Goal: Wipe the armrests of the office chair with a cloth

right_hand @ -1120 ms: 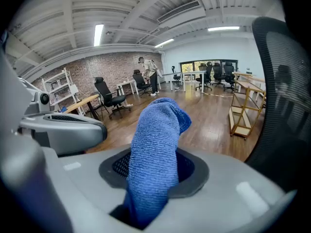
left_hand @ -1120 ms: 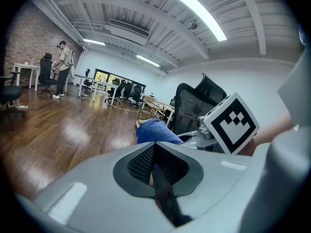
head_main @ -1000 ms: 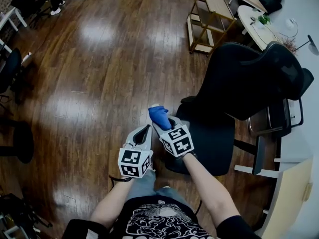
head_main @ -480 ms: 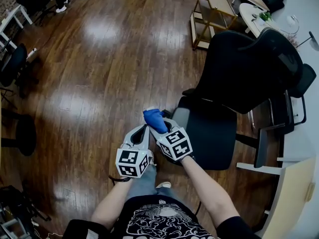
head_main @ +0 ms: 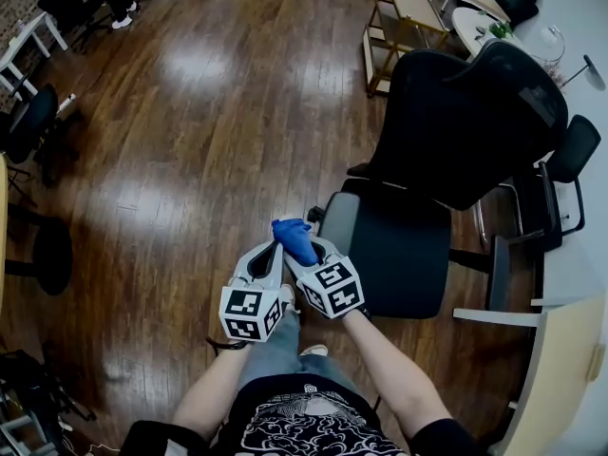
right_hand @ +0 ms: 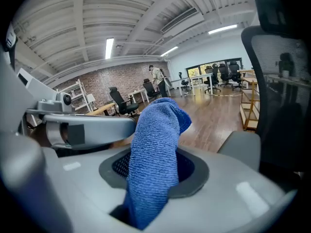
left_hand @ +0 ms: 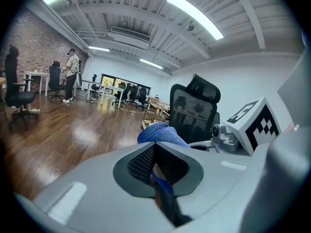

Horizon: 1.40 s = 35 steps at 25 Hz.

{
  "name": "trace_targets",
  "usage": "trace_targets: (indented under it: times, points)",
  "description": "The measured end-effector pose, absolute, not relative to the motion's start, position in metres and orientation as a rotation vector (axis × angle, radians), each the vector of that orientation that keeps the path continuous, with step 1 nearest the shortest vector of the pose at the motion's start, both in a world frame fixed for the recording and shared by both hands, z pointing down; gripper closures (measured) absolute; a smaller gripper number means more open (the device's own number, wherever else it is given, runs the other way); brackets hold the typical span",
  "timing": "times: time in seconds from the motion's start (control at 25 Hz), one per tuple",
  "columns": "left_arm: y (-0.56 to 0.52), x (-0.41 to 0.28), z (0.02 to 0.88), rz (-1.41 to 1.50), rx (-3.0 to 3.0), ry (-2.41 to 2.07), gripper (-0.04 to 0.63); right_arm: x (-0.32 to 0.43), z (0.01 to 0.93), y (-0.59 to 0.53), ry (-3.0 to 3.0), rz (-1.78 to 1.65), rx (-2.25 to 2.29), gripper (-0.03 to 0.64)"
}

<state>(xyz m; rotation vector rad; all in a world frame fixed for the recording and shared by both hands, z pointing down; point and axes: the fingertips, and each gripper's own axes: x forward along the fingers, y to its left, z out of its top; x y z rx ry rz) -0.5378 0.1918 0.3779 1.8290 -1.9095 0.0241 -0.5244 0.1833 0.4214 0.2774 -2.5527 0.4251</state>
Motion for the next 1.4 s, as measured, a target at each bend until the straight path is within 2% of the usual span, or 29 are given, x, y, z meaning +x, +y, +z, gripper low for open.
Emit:
trace_targets:
  times: [0.72,1.04,1.4]
  points:
    - [0.214,-0.473,0.382,0.090,1.915,-1.832,0.620,-0.436,0.423,0.221,-2.630,0.510,0.466,0.477]
    - [0.197,-0.428,0.387,0.123,1.984,-1.731,0.620,-0.389,0.424,0.201,-2.631,0.561,0.587,0.477]
    - [0.147,-0.409,0.372,0.117,2.064,-1.673,0.618,-0.374,0.393,0.147,-2.695,0.679,0.781,0.477]
